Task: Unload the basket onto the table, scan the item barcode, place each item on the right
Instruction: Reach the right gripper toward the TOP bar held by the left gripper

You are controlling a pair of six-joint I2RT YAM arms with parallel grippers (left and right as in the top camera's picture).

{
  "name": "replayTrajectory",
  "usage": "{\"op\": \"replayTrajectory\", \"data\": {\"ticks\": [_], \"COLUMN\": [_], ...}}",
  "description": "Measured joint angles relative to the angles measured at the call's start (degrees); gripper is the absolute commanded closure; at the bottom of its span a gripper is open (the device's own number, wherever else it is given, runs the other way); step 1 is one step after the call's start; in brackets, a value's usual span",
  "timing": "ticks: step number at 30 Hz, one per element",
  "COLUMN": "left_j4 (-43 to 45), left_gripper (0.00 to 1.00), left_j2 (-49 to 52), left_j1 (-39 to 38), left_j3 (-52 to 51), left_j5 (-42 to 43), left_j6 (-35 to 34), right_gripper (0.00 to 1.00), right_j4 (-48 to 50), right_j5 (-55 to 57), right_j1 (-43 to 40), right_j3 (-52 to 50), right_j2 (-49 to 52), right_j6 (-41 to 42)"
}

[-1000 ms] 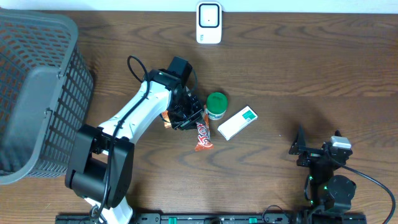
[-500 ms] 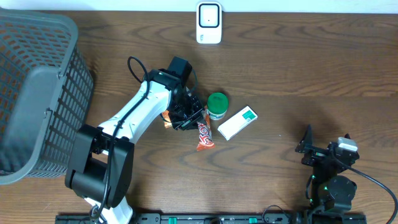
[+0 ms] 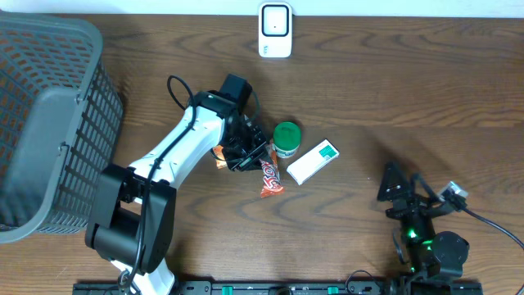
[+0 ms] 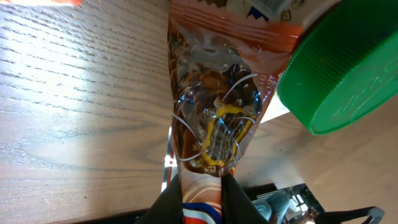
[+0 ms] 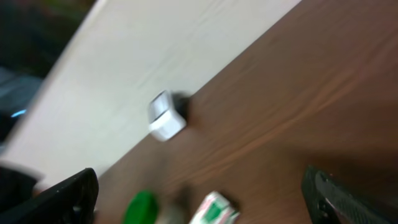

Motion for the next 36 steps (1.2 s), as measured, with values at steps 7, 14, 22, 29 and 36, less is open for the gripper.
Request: {"op": "replayTrajectory", "data": {"ticks": [7,14,22,29,36], "left_j4": [0.04,0.04,0.09,0.22,0.26], "left_gripper": [0.83,0.83,0.83,0.83,0.83], "left_j2": [0.00,0.00,0.00,0.00,0.00], "left_j1": [1.31,2.99,3.67,3.65,3.65], "left_j3": [0.00,0.00,0.00,0.00,0.00], "left_j5": [1.62,7.26,9.99,10.21,7.02], "left_j6": [-0.39,-2.12,-2.80,-2.99,-5.46], "right_gripper": [0.06,0.52,0.20,0.32,0.32], "right_j4": [0.11,-0.09,5.84,21.99,21.18], "right_j5": [-15.39,-25.73,-38.73,-46.95,-47.15], "right_j1": [0.00,0.00,0.00,0.81,9.68], "right_j3": [0.00,0.00,-0.28,-0.44,2.36], "right_j2": [0.28,7.13,22.60,26.82,28.30], "right_j6": [3.91,8.79,12.15,17.92,23.04]}}
